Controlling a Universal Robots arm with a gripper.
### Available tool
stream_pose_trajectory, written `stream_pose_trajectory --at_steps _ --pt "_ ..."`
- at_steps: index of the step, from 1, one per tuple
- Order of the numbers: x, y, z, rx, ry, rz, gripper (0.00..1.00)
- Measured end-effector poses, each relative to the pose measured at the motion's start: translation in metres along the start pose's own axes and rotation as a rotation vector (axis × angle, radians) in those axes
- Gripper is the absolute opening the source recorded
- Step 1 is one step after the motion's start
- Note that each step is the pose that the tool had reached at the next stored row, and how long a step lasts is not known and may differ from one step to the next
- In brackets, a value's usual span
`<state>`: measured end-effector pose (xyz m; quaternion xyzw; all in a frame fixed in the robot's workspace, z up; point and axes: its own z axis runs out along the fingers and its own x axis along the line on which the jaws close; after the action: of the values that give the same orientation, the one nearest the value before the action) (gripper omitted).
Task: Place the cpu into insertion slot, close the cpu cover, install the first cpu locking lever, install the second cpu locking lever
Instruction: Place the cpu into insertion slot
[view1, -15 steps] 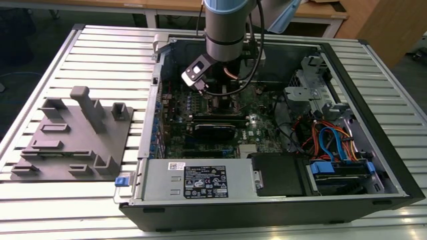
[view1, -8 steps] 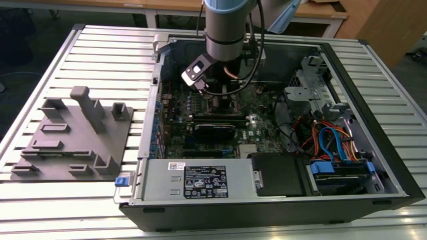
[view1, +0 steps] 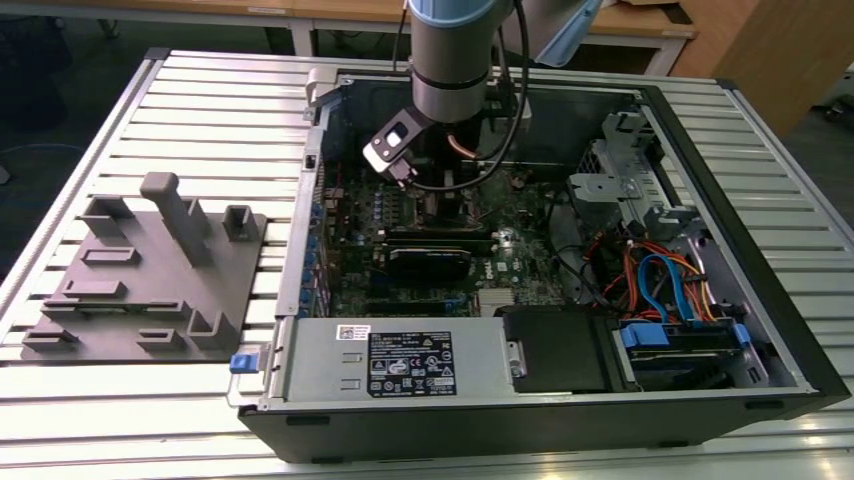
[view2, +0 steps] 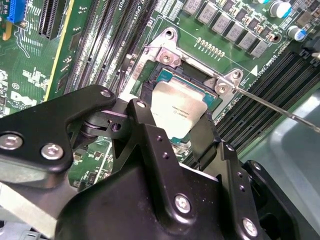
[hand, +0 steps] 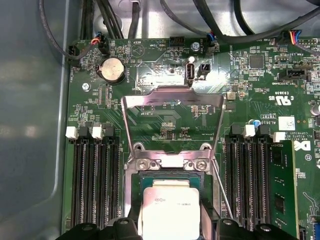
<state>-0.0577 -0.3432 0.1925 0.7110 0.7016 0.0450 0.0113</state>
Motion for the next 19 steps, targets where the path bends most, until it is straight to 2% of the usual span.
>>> stream_pose_trajectory --at_steps 4,19 --pt "0.0000 0.0000 0.0003 0.0006 0.0008 -0.010 0.54" --pt "-0.0025 0.0006 0.0003 0.0002 0.0004 -0.004 0.54"
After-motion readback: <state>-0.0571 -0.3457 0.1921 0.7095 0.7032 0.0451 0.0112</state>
